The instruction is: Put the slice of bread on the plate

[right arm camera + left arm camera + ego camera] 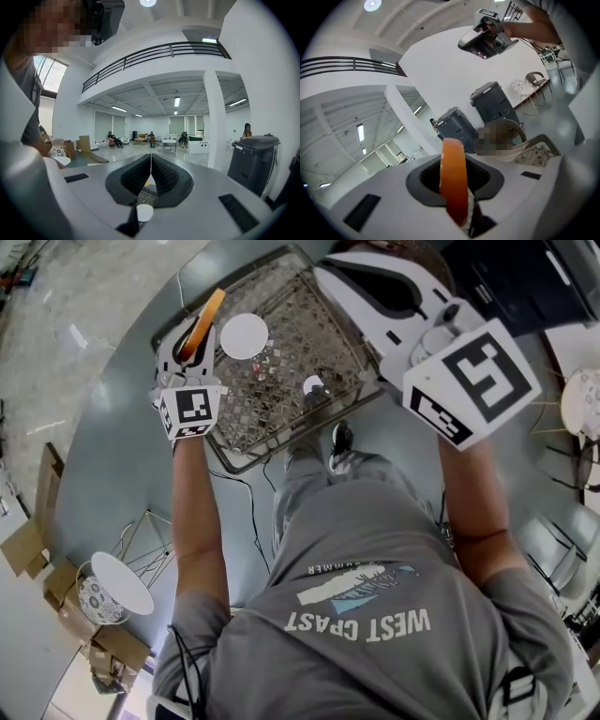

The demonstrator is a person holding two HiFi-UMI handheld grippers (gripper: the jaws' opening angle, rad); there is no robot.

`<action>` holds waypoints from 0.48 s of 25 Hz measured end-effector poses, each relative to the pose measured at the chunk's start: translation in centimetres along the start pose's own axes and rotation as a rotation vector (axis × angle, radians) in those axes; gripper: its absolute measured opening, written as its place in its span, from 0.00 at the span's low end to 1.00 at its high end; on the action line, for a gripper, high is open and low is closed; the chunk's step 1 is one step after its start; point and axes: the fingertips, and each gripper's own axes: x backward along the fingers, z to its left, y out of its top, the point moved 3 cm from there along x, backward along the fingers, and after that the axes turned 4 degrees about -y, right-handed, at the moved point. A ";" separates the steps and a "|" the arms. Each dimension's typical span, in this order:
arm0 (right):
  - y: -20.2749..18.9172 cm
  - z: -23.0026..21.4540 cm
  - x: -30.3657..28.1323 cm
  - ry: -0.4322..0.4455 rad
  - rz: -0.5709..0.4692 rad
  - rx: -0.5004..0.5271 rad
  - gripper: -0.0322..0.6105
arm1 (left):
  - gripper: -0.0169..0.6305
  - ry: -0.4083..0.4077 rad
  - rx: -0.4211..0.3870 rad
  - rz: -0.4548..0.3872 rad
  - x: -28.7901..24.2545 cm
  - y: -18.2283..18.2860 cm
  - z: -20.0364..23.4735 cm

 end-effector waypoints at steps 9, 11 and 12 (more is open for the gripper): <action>-1.5 -0.5 -1.2 0.007 0.043 -0.010 0.06 | 0.17 -0.059 -0.039 0.072 -3.7 -4.5 -2.1; -2.0 -0.7 -1.6 0.005 0.052 -0.014 0.06 | 0.17 -0.069 -0.051 0.089 -4.6 -5.6 -2.6; -2.3 -0.8 -1.7 0.005 0.056 -0.015 0.06 | 0.17 -0.075 -0.056 0.097 -5.1 -6.2 -2.9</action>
